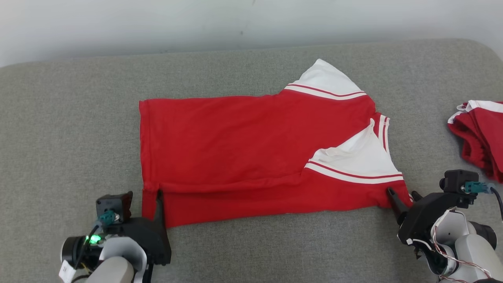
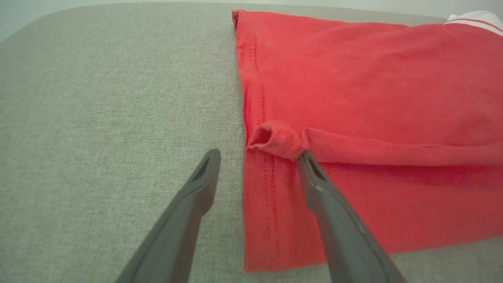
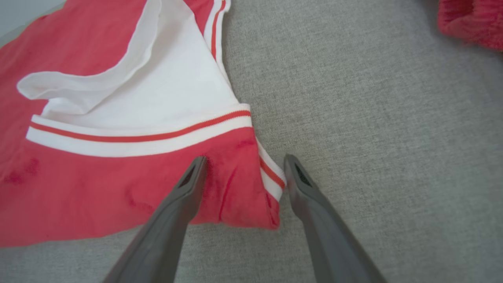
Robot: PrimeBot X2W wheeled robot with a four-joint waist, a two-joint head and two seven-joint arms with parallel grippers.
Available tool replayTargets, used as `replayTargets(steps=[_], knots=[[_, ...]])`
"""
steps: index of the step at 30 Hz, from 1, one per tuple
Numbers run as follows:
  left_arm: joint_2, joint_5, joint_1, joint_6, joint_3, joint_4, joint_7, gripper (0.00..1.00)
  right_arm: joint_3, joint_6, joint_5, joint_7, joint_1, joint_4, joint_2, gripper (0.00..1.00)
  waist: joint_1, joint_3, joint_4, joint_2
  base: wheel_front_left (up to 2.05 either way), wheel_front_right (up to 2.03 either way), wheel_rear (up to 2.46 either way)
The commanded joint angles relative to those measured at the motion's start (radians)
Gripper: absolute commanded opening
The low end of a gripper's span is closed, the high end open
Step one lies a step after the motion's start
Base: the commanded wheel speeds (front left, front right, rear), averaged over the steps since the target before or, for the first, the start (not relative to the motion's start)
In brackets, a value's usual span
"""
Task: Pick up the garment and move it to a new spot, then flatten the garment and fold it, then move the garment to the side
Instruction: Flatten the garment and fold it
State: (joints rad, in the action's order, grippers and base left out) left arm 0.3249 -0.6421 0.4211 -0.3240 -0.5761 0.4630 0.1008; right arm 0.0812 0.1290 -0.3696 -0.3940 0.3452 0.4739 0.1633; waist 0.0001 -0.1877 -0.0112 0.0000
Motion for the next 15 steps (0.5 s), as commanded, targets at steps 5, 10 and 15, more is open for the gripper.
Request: replayTargets(steps=[5, 10, 15], knots=[[-0.012, 0.014, 0.056, 0.004, 0.004, 0.039, 0.018, 1.00, -0.013, 0.003, -0.008, 0.017, 0.016, 0.021, -0.005, 1.00, -0.0001, -0.014, -0.006, 0.0000, 0.00, 0.00, 0.00], [-0.016, 0.008, 0.032, 0.001, 0.000, 0.044, 0.035, 1.00, -0.032, 0.003, -0.017, 0.023, 0.017, 0.032, -0.007, 1.00, -0.0001, -0.023, -0.009, 0.0000, 0.00, 0.00, 0.00], [-0.004, 0.013, -0.017, -0.013, -0.009, 0.014, 0.040, 1.00, -0.038, 0.003, -0.019, 0.030, 0.018, 0.048, -0.005, 1.00, -0.0001, -0.037, 0.000, 0.0000, 0.00, 0.00, 0.00]])
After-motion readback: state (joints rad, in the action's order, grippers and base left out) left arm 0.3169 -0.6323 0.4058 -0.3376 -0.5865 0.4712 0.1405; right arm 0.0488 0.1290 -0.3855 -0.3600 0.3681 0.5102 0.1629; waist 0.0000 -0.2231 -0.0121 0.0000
